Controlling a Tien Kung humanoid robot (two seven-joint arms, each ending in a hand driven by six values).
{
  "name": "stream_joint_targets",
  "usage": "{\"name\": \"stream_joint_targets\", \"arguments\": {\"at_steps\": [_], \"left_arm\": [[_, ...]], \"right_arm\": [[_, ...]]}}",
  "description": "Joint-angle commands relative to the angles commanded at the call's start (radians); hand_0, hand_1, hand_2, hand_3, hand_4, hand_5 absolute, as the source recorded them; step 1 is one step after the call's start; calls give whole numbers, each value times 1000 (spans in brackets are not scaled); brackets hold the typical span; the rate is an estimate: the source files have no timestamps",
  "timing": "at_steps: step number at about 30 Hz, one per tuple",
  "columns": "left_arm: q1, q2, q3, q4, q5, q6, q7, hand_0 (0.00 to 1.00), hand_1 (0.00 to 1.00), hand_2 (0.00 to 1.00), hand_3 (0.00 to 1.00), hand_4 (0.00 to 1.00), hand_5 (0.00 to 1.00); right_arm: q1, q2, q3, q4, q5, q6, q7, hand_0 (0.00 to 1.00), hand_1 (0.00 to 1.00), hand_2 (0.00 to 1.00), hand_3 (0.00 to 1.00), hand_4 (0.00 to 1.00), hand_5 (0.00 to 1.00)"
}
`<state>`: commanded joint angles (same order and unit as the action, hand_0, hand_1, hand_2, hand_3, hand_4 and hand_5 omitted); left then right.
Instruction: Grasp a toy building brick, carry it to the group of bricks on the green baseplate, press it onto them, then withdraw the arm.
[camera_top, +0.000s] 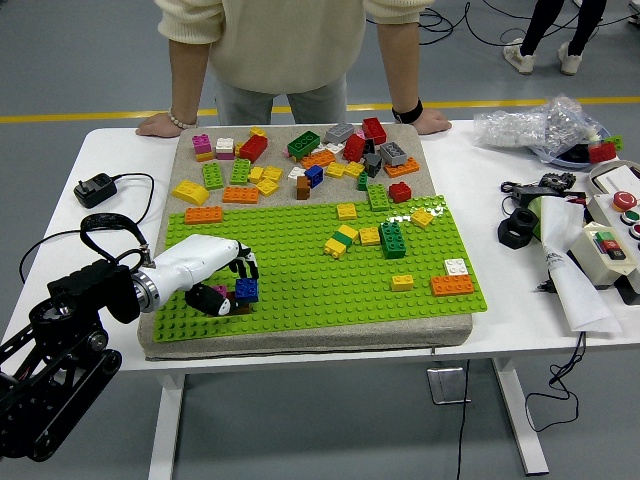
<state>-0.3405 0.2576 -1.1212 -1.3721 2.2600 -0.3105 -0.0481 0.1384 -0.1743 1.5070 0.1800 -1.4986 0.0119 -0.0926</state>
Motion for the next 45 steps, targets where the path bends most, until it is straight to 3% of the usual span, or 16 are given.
{"name": "stream_joint_targets", "arguments": {"at_steps": [45], "left_arm": [[-8,7,-11,58,-2,-4,-14,606,636,499,540,571,2]], "right_arm": [[-2,5,-1,0,-1,0,0,761,676,718,737,998,683]]}}
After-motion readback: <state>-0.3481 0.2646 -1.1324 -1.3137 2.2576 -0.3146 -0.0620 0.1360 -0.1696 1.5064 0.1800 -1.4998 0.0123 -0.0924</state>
